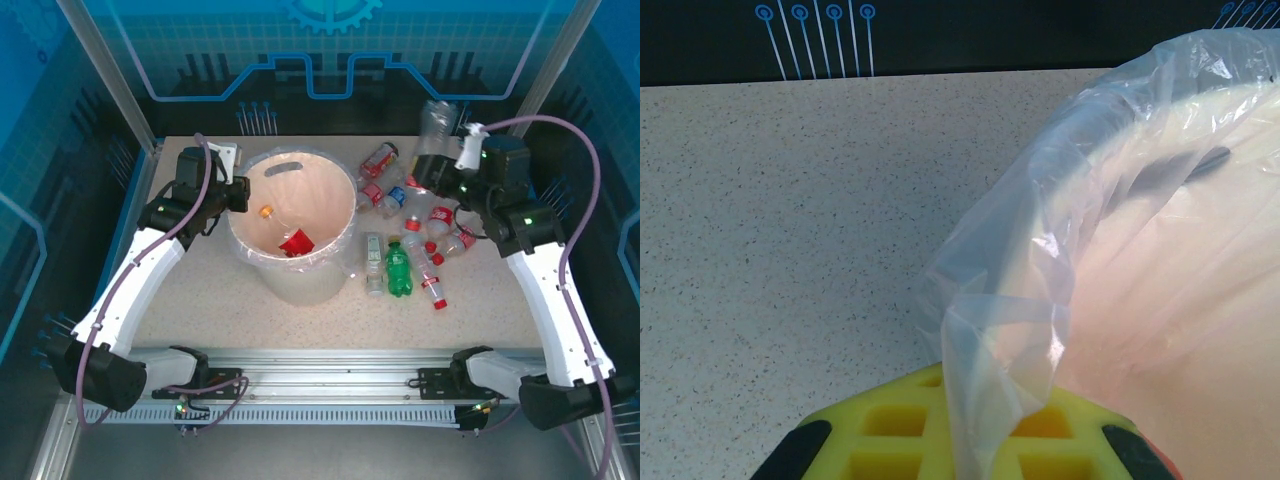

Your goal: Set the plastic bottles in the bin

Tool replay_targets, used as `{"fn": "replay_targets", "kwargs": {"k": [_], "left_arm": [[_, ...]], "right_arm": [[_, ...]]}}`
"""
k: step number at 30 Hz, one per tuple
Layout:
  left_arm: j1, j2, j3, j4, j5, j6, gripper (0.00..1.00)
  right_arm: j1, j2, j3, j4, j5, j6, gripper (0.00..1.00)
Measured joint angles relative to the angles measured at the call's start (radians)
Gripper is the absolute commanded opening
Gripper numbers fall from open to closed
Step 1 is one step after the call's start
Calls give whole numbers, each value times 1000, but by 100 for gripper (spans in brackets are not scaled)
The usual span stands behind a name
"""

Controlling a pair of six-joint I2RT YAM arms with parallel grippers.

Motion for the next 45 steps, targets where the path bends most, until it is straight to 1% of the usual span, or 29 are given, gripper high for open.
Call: {"fn": "replay_targets", "kwargs": {"k": [4, 7, 10, 13, 16, 19, 23, 28, 33, 37, 41, 45], "left_arm": [[0, 0, 0, 0, 0, 0, 0], [0, 0, 0, 0, 0, 0, 0], [0, 0, 0, 1, 0, 0, 0], [0, 0, -1, 2, 0, 0, 0], [0, -4, -5, 4, 0, 0, 0], [0, -12, -12, 8, 0, 0, 0], [0, -26, -24, 14, 0, 0, 0], [0, -34, -31, 18, 0, 0, 0], [3, -34, -31, 19, 0, 1, 0], [3, -34, -31, 21, 0, 2, 0], [3, -34, -31, 21, 0, 7, 0], [3, -34, -31, 21, 0, 8, 0]], "right_arm": [[217, 111, 128, 37, 24, -18, 45], [365, 234, 237, 48, 40, -56, 40], [475, 346, 328, 35, 59, -105, 39], [542, 436, 390, -4, 66, -151, 38], [563, 492, 406, -45, 66, -180, 38], [563, 534, 406, -95, 65, -196, 38], [570, 565, 400, -143, 72, -220, 35], [608, 570, 340, -141, 121, -267, 34], [622, 583, 248, -79, 161, -309, 36], [622, 610, 197, -46, 159, -331, 48], [622, 628, 182, -32, 158, -346, 60], [622, 628, 180, -28, 155, -364, 79]]}}
